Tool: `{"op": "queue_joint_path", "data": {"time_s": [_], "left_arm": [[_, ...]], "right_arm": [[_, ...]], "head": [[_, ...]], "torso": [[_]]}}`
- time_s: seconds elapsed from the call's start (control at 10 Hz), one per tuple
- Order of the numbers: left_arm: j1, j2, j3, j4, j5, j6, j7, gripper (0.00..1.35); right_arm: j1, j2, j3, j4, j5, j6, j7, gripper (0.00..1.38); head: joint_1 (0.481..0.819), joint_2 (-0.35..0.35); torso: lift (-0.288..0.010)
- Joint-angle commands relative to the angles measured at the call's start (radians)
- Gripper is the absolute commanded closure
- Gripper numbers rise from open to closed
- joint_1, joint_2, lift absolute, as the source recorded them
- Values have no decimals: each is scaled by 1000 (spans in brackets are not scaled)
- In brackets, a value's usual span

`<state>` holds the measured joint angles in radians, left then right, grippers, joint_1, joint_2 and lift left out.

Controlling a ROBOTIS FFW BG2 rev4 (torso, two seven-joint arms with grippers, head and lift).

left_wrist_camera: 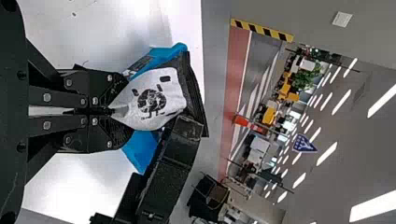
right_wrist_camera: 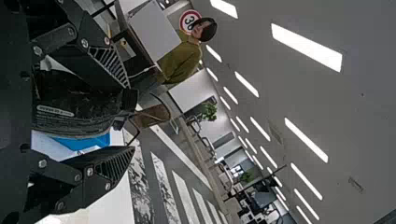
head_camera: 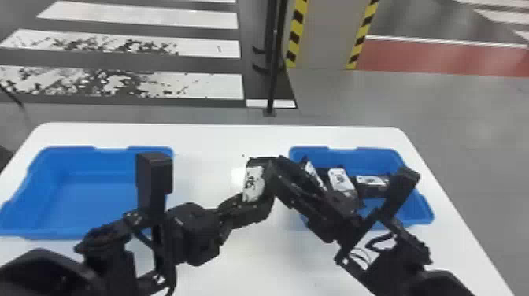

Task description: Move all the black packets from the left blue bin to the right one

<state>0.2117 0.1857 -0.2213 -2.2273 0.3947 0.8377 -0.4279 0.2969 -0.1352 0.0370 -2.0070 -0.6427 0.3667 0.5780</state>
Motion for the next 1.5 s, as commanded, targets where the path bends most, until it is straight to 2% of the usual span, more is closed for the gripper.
{"op": "queue_joint_path", "data": {"time_s": [0.0, 0.1, 0.4, 0.5, 0.6, 0.7, 0.8, 1.0, 1.1, 1.2, 1.4], "left_arm": [[-3, 0, 4, 0, -2, 6, 0, 1211], [-3, -2, 8, 0, -2, 11, 0, 1211], [-3, -5, 18, 7, -2, 11, 0, 1211], [2, -6, 26, 15, 8, 2, 0, 1122], [7, -8, 32, 27, 28, -11, 0, 768], [16, -11, 44, 27, 32, -21, 0, 315], [39, -15, 64, 27, 44, -45, 0, 71], [117, -29, 139, -7, 72, -77, -12, 157], [164, -45, 183, -32, 74, -92, -17, 163], [203, -60, 225, -39, 92, -114, -22, 163], [240, -78, 285, -47, 96, -136, -31, 165]], "right_arm": [[2, 0, 11, -4, -5, 19, 2, 1190], [2, 0, 19, -7, -5, 19, 5, 1306], [-2, -3, 23, 3, -9, 23, 14, 1280], [-20, -4, 11, 23, -7, 23, 14, 1280], [-37, -6, -13, 45, -5, 23, 14, 1280], [-59, -7, -45, 67, 1, 21, 13, 1280], [-83, -10, -79, 96, 5, 9, 5, 1280], [-135, -24, -137, 187, 21, -4, -6, 1280], [-162, -30, -183, 246, 62, -31, -17, 1280], [-196, -40, -230, 327, 114, -114, -47, 1280], [-231, -78, -262, 428, 114, -124, -81, 1240]], "head": [[695, -111], [695, -101], [695, -84], [695, -80], [695, -79], [695, -83], [695, -99], [695, -135], [695, -148], [695, -155], [695, -217]], "torso": [[-140], [-140], [-140], [-140], [-140], [-140], [-140], [-140], [-140], [-140], [-140]]}}
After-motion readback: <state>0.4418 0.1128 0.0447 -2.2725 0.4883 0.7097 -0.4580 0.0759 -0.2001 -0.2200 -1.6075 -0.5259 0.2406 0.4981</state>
